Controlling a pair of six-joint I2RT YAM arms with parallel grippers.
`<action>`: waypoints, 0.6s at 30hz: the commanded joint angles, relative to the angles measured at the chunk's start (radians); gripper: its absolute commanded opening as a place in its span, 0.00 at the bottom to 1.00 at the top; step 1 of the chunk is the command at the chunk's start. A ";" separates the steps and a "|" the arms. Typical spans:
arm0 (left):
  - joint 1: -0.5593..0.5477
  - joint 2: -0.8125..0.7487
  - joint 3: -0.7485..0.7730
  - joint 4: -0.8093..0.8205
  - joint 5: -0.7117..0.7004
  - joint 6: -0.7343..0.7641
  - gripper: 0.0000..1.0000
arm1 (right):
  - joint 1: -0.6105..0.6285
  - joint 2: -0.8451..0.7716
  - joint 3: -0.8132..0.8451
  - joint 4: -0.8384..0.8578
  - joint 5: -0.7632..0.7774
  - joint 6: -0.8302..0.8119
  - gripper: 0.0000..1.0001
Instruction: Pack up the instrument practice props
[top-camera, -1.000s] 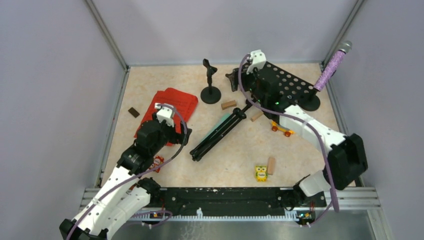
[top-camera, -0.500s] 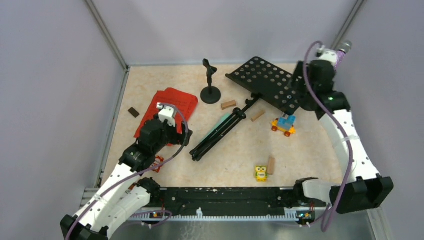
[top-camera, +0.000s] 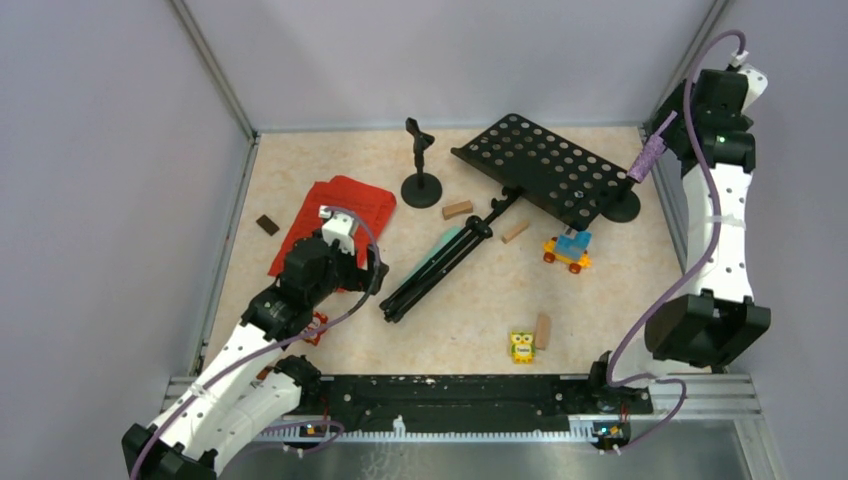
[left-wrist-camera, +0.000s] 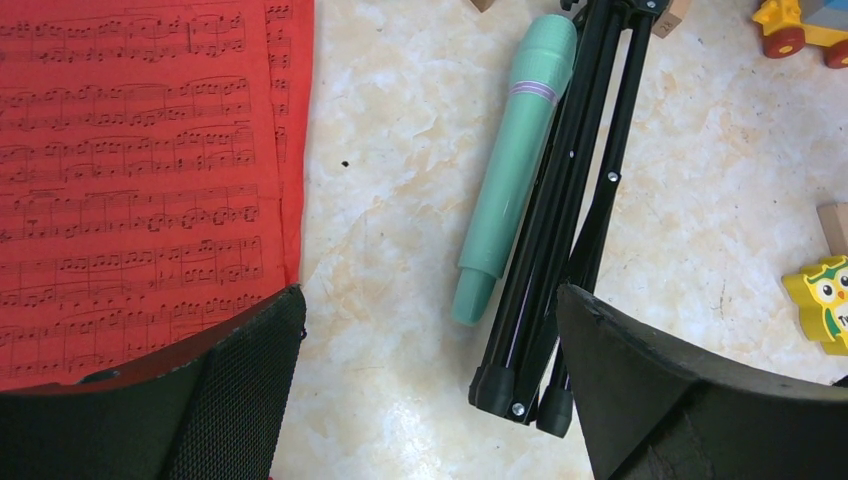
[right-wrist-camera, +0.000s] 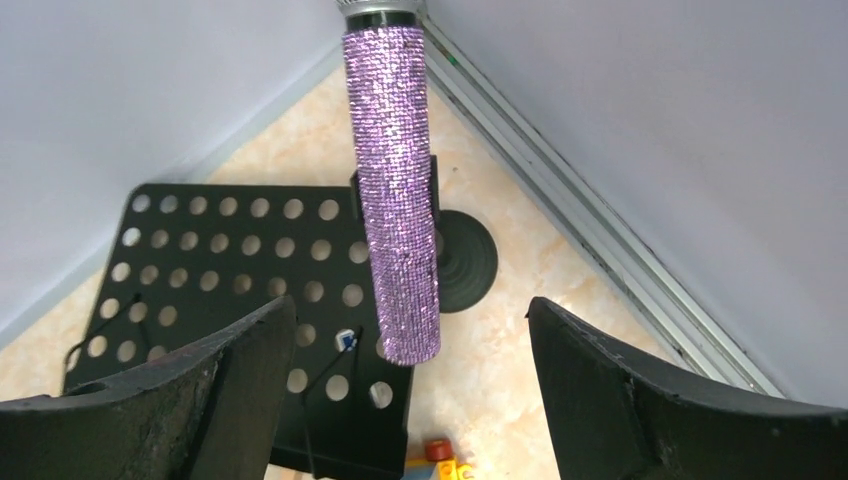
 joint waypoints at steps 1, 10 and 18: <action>-0.003 0.012 0.039 0.023 0.028 -0.001 0.99 | -0.009 0.084 0.086 -0.063 0.054 -0.019 0.84; -0.006 0.023 0.038 0.035 0.059 0.002 0.99 | -0.016 0.176 0.111 -0.019 -0.011 -0.037 0.85; -0.005 0.034 0.035 0.047 0.077 0.014 0.99 | -0.015 0.273 0.168 -0.018 0.029 -0.044 0.85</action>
